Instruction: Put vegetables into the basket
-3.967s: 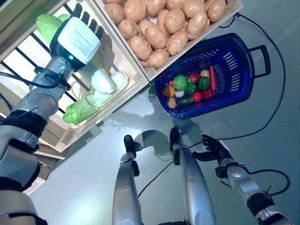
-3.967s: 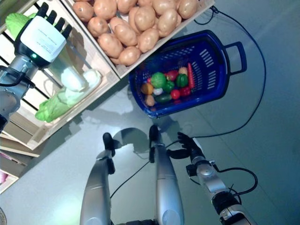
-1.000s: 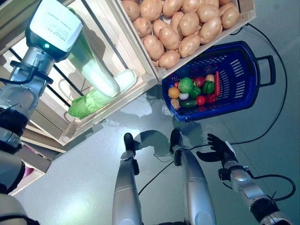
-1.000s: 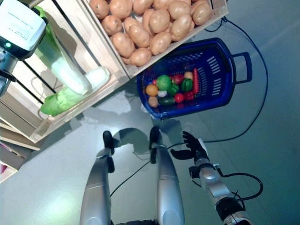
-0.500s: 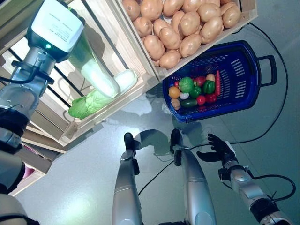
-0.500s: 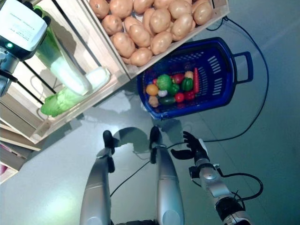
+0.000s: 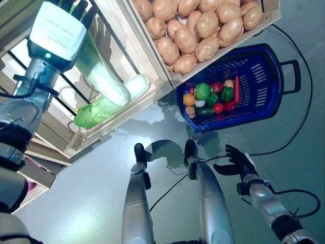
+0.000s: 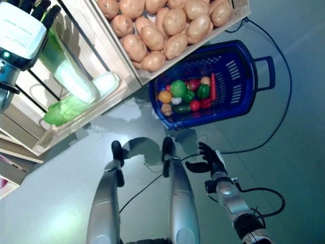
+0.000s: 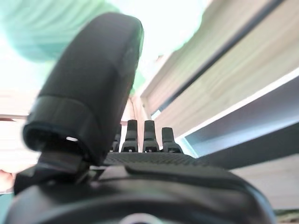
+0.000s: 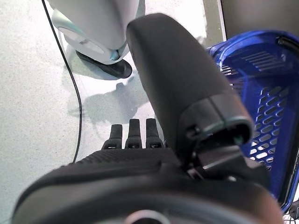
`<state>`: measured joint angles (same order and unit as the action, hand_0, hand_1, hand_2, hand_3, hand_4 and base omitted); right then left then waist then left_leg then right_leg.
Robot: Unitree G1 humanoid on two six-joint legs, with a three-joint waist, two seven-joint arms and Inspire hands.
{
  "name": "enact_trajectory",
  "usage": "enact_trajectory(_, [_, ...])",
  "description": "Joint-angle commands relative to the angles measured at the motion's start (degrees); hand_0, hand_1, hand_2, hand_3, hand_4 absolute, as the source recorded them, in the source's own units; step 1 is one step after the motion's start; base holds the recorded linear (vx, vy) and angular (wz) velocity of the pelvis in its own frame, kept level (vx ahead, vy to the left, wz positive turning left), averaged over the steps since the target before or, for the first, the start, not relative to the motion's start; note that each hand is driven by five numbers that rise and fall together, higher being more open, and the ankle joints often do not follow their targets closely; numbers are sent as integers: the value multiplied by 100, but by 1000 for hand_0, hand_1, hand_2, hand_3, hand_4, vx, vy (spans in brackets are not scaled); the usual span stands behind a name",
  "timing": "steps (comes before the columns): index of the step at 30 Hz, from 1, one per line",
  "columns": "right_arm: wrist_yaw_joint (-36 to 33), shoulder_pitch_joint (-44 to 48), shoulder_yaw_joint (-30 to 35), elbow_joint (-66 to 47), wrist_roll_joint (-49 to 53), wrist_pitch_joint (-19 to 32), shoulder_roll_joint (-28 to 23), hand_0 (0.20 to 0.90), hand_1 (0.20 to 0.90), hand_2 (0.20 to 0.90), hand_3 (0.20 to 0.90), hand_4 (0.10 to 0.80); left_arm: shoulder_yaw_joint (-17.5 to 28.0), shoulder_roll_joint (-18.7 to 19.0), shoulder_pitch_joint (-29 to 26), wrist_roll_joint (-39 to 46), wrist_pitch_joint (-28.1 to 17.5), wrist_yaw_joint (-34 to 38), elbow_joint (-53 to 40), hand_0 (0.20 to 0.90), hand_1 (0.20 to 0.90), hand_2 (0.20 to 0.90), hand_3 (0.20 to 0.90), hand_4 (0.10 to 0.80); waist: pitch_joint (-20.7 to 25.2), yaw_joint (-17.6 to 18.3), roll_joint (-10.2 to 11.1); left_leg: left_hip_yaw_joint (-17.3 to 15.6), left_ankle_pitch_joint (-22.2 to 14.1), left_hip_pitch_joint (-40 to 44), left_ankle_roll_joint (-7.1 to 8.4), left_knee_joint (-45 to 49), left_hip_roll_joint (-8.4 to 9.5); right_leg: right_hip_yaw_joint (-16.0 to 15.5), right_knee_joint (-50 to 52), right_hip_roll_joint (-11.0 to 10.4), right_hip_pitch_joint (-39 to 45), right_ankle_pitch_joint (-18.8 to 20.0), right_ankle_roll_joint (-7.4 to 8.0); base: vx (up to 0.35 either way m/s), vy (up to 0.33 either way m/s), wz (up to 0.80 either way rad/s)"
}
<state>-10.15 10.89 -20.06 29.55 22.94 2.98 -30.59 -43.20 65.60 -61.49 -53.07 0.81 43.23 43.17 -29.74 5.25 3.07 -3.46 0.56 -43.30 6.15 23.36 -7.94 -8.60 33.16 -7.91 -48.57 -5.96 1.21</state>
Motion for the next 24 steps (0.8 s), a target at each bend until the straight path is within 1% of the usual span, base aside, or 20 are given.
enact_trajectory(1, [-385, -364, 278, -271, 106, 278, -213, 900, 900, 900, 900, 800, 963, 210, -192, 473, 292, 625, -76, 900, 900, 900, 900, 800, -5, 34, 4, -261, -89, -280, -138, 329, 49, 141, -450, -63, 404, 184, 192, 0, 0, 0])
enact_trajectory(5, [-412, -378, 298, -269, 114, 316, -189, 900, 900, 900, 900, 800, 1075, 167, -73, 385, 161, 640, -50, 900, 900, 900, 900, 800, -5, 4, 66, -226, -103, -351, -149, 361, 58, 120, -445, -66, 361, 201, 198, -10, -9, 3])
enact_trajectory(9, [-463, -373, 292, -347, 82, 316, -197, 900, 900, 900, 900, 800, 1081, 134, -51, 309, 164, 596, 15, 900, 900, 900, 900, 800, -5, -1, 119, -201, -121, -413, -164, 390, 67, 107, -426, -60, 305, 207, 209, 0, 0, 0])
enact_trajectory(11, [-514, -360, 291, -391, 98, 280, -223, 900, 900, 900, 900, 800, 1001, 143, -100, 260, 105, 549, 90, 900, 900, 900, 900, 800, -5, 0, 134, -194, -125, -476, -176, 417, 64, 108, -385, -65, 234, 214, 213, -3, 16, 2])
enact_trajectory(14, [-542, -355, 308, -429, 72, 237, -248, 900, 900, 900, 900, 800, 915, 154, -137, 297, 85, 414, 89, 900, 900, 900, 900, 800, -5, -4, 127, -194, -153, -538, -198, 463, 70, 108, -305, -79, 141, 215, 224, -3, 36, 6])
enact_trajectory(17, [-563, -351, 331, -458, 50, 221, -257, 900, 900, 900, 900, 800, 911, 153, -45, 371, 37, 431, 114, 900, 900, 900, 900, 800, -5, -17, 105, -195, -178, -608, -207, 506, 83, 114, -249, -96, 61, 205, 232, -1, 25, 2])
enact_trajectory(20, [-538, -384, 372, -498, 2, 172, -265, 900, 900, 900, 900, 800, 951, 167, 104, 386, 15, 405, 14, 900, 900, 900, 900, 800, -5, -28, 91, -199, -188, -631, -217, 508, 101, 124, -239, -105, 26, 218, 248, 0, 0, 0])
enact_trajectory(21, [-531, -415, 386, -541, -11, 153, -267, 900, 900, 900, 900, 800, 1067, 178, 237, 352, 5, 470, -62, 900, 900, 900, 900, 800, -5, -34, 91, -201, -180, -614, -214, 482, 116, 127, -287, -105, 52, 241, 260, 0, 0, 0])
enact_trajectory(24, [-542, -432, 370, -564, -21, 191, -298, 900, 900, 900, 900, 800, 1165, 236, 314, 394, -2, 650, -133, 900, 900, 900, 900, 800, -5, -35, 76, -204, -180, -578, -205, 460, 124, 130, -339, -104, 96, 248, 268, 0, 0, 0])
